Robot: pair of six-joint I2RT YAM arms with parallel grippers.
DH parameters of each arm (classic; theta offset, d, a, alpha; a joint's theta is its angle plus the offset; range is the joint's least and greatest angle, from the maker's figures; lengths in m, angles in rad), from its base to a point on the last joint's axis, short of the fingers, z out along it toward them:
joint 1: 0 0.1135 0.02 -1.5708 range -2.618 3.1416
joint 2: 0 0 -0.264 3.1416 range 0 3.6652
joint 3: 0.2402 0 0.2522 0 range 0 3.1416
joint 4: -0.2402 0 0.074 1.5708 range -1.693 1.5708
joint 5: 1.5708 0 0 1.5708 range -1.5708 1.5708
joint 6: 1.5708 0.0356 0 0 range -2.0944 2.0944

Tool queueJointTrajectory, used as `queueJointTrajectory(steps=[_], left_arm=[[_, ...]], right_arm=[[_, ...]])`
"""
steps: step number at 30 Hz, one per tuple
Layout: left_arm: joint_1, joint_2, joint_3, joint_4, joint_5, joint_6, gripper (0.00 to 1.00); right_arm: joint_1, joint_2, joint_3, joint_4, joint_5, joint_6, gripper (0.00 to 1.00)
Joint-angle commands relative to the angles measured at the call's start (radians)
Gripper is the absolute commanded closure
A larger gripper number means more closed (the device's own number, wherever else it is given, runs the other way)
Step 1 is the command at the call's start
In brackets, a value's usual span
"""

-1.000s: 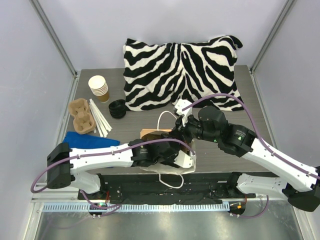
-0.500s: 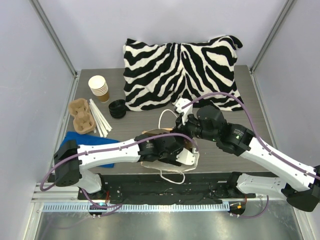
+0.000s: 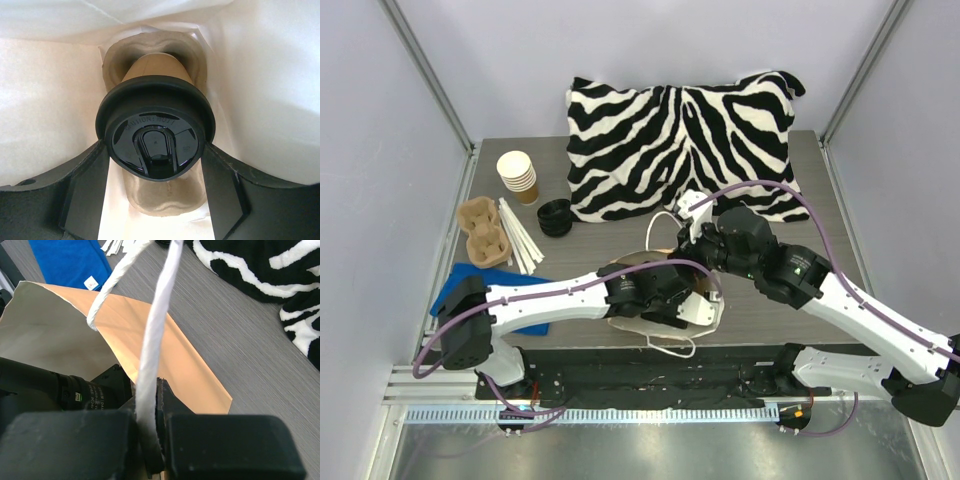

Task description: Pack the takeout coffee

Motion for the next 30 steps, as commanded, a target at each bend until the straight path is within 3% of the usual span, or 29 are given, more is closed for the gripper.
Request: queueJointTrajectory(steps=[1, 9, 14, 19, 26, 30], left_arm=[[0.023, 0.143, -0.007, -0.035, 0.122, -0.010, 1.00], [0.052, 0.220, -0.013, -0.022, 0.187, 0.001, 1.00], [0.067, 0.188, -0.008, -0.002, 0.202, -0.011, 0.94], [0.069, 0.114, 0.018, -0.007, 0.227, -0.042, 0.69], [0.069, 0.037, 0.010, 0.019, 0.218, -0.048, 0.51], [0.069, 0.010, 0.004, 0.028, 0.218, -0.051, 0.46]], right_arm=[[0.044, 0.010, 0.009, 0.116, -0.127, 0.071, 0.99], [0.038, 0.014, 0.006, 0.113, -0.121, 0.057, 0.99], [0.032, 0.014, 0.006, 0.107, -0.115, 0.052, 0.99], [0.029, 0.014, 0.005, 0.108, -0.107, 0.048, 0.99], [0.027, 0.007, 0.002, 0.107, -0.089, 0.028, 0.99], [0.026, 0.004, 0.001, 0.105, -0.083, 0.018, 0.99]])
